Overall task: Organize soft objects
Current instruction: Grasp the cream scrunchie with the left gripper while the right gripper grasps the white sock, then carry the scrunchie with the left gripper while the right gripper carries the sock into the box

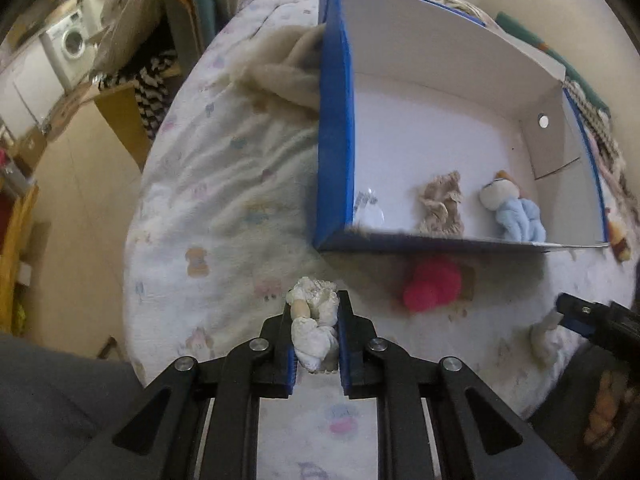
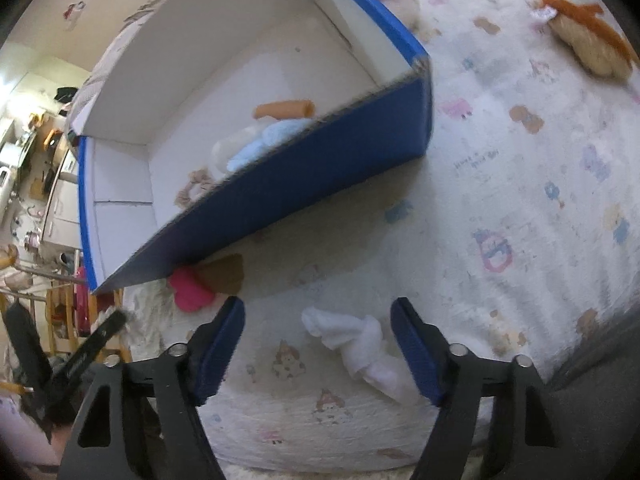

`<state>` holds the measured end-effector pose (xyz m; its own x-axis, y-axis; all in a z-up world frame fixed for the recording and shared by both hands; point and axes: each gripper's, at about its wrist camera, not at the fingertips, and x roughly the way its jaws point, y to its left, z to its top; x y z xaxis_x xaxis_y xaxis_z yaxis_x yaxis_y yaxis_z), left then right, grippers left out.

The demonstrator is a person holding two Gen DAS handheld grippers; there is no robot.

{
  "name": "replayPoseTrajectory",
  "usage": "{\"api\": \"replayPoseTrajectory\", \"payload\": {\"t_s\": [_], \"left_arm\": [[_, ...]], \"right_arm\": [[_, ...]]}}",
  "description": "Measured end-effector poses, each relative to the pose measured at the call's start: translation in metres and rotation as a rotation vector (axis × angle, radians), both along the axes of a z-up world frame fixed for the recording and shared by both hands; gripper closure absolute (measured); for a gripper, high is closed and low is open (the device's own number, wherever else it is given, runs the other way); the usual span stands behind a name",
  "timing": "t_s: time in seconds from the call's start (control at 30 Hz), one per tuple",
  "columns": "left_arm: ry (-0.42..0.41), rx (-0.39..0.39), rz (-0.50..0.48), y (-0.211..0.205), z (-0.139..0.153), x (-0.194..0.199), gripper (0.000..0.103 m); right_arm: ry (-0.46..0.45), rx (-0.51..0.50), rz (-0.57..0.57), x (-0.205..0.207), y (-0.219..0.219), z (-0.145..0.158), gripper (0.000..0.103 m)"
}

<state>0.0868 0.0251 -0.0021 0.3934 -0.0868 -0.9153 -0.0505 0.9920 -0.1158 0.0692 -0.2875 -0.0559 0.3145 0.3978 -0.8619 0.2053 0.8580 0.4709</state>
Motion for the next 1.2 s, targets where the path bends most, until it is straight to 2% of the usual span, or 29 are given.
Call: {"api": "replayPoseTrajectory", "payload": {"t_s": [0.1,0.17,0.23,0.3,0.37,0.57,0.93,1.2], "left_arm": [[0.049,-0.047,0.024,0.002,-0.014,-0.006,0.089],[0.067,-0.068,0.027,0.002,-0.023,-0.004,0.089],[0.059,-0.069,0.017,-0.005,-0.024,-0.008,0.089],[0.045,-0.062,0.005,-0.009,-0.021,-0.008,0.089],[0.041,-0.068,0.002,-0.011,-0.020,-0.008,0.088],[0.058,-0.088,0.024,-0.007,-0.023,-0.007,0.088],[0.031,-0.022,0.022,-0.011,-0.020,-0.011,0.088],[0.015,0.034,0.021,-0.014,-0.019,-0.012,0.088]], "right_arm": [[0.048,-0.010,-0.011,0.004,0.000,-0.010,0.033],[0.074,-0.035,0.010,0.008,0.006,-0.018,0.048],[0.082,-0.072,0.056,0.011,0.016,-0.020,0.076],[0.054,-0.127,0.094,0.012,0.025,-0.017,0.093],[0.016,-0.156,0.110,0.011,0.030,-0.011,0.095],[-0.047,-0.112,0.150,0.008,0.040,0.003,0.095],[-0.180,-0.056,0.170,-0.001,0.035,0.034,0.095],[-0.218,-0.041,0.159,-0.006,0.036,0.041,0.095]]}}
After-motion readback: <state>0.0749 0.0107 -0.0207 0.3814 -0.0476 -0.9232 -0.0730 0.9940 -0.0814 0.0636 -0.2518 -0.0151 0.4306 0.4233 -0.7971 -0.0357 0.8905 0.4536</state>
